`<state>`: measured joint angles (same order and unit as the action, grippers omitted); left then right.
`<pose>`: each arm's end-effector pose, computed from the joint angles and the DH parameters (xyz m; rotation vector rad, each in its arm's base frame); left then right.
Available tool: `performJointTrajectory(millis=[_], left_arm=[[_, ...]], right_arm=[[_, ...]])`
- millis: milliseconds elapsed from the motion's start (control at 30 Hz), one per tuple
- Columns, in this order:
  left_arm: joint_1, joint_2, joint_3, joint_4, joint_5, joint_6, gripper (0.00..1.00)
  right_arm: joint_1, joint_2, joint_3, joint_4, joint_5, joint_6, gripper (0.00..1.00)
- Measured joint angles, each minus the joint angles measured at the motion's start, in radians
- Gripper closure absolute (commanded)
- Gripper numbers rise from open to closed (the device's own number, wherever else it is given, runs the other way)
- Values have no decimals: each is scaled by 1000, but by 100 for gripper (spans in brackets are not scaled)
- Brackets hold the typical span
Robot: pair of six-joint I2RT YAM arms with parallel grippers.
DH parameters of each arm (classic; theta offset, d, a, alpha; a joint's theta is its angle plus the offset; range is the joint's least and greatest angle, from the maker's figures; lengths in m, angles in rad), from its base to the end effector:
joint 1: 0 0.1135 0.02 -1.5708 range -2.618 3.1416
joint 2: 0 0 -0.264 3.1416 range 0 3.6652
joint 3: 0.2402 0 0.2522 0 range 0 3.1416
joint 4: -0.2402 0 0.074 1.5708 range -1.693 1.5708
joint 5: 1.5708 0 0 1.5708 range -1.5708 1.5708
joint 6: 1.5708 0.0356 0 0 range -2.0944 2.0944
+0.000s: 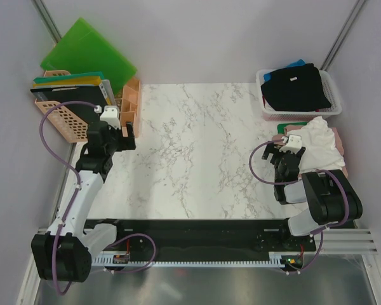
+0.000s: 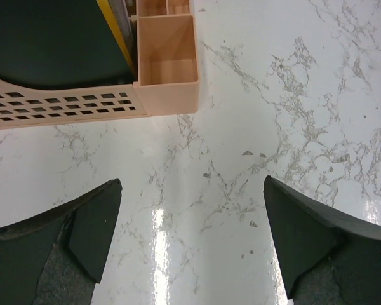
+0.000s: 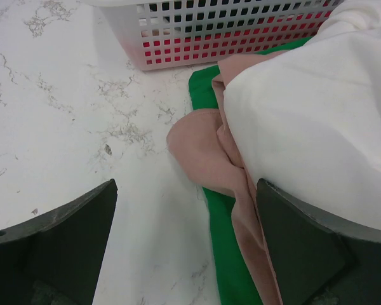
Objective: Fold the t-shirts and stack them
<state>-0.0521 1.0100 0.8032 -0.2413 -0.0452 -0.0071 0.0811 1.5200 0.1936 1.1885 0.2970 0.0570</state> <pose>0.2302 -0.0104 0.2980 0.0167 2.0183 0.0080 0.2312 0.0083 0.1391 0.1999 1.6931 -0.1507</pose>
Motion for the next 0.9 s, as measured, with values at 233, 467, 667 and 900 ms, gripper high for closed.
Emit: performJointTrajectory(millis=[233,467,667,900], left_arm=[[0,16,-9,-12,46,2,0],[-1,-80,-37,-14,109,24,0],[-1,-87,-57,-37,126,70,0],[-1,-92,-56,-100,81,130,0]], right_arm=[[0,0,0,0,0,0,2],[0,0,0,0,0,0,2],[0,0,0,0,0,0,2],[0,0,0,0,0,0,2]])
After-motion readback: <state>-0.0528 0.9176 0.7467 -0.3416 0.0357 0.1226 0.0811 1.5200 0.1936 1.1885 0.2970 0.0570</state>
